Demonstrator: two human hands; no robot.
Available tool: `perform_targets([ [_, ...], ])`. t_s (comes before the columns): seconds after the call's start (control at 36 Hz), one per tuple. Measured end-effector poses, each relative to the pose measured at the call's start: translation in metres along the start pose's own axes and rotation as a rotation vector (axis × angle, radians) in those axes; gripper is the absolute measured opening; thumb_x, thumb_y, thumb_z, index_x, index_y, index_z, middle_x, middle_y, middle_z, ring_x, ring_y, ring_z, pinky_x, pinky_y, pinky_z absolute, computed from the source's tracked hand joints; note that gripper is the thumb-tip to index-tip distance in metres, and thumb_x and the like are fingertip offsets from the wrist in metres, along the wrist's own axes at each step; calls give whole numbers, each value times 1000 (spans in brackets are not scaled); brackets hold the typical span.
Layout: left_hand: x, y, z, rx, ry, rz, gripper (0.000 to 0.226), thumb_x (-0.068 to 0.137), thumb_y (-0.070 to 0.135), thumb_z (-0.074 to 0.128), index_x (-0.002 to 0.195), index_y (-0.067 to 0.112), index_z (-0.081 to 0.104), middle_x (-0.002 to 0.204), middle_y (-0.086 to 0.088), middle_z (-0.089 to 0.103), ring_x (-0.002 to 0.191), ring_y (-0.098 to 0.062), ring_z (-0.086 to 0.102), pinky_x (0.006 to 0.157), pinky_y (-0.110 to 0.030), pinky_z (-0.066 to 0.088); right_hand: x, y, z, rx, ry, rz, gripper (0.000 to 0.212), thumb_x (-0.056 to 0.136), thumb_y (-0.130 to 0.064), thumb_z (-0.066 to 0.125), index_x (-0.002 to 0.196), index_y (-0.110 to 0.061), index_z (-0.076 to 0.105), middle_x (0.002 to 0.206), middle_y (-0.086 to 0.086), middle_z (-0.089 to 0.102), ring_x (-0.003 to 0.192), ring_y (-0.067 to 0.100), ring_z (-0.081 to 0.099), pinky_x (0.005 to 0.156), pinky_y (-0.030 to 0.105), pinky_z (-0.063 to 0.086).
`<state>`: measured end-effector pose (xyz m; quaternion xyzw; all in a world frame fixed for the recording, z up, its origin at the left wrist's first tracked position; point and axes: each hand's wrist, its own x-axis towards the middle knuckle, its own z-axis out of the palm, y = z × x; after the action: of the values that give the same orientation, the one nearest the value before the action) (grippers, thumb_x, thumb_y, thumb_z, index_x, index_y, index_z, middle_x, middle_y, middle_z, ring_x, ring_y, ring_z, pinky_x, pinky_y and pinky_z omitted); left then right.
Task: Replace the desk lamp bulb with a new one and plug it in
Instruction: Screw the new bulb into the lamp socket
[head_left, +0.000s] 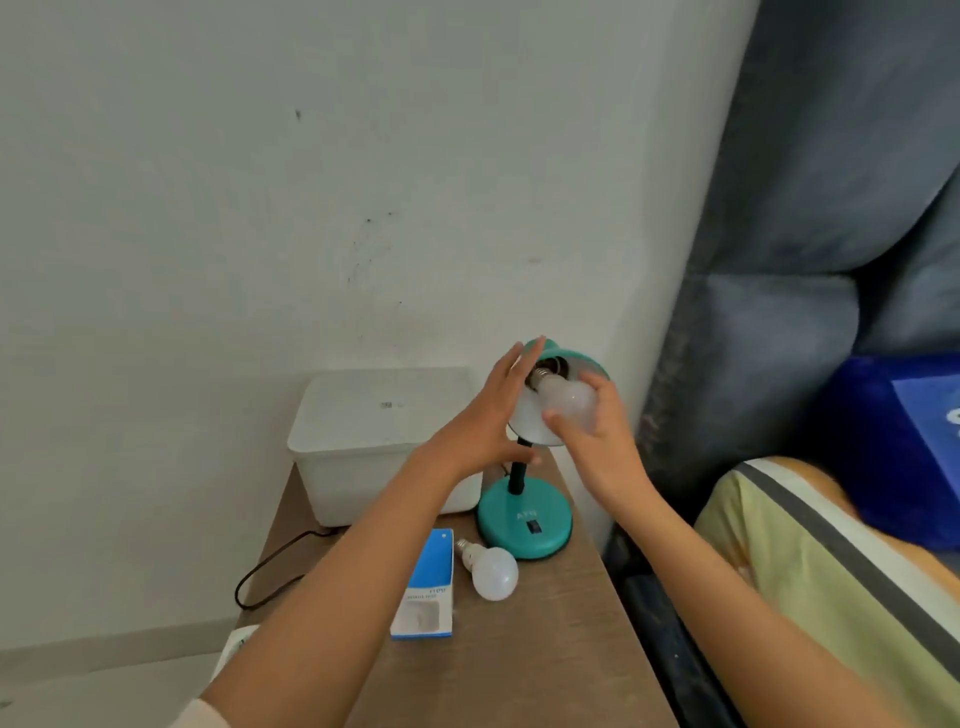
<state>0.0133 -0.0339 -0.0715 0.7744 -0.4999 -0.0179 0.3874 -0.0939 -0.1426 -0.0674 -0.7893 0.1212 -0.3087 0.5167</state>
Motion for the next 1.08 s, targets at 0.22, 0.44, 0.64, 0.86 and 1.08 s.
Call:
perform_targets([
  [0.22,2,-11,6,-16,95,87,102,73,5,77,139,48,12,143,15,28,124,21,23,99,1,20,17,8,15,-60,117,-68,52,90,-20,57,136,-16,34,136,8,41,115,9,40,100,24,35],
  [0.44,3,-15,4,-4,107,81,102,71,12,80,140,47,14,148,8,31,130,3,30,106,-11,28,27,-1,10,823,13,523,34,95,-34,49,122,-13,48,123,9,52,99,21,60,83,32,54],
  [0.64,0,-15,6,-16,115,85,103,70,8,80,139,46,14,141,18,28,128,8,26,106,-12,25,25,3,4,807,-12,495,35,93,-27,54,121,-8,50,120,19,57,103,23,63,94,35,52],
  [0.86,0,-17,8,-35,128,90,103,68,4,80,140,44,16,140,19,28,124,11,27,102,-3,25,23,7,15,282,95,309,56,81,-29,66,128,-14,42,120,6,55,101,18,61,89,39,54],
  [1.08,1,-19,11,-57,142,87,100,71,4,79,141,42,18,142,18,29,129,8,28,104,-5,24,10,9,26,-365,240,-164,55,85,-26,63,132,-6,40,126,16,39,114,26,45,93,23,37],
])
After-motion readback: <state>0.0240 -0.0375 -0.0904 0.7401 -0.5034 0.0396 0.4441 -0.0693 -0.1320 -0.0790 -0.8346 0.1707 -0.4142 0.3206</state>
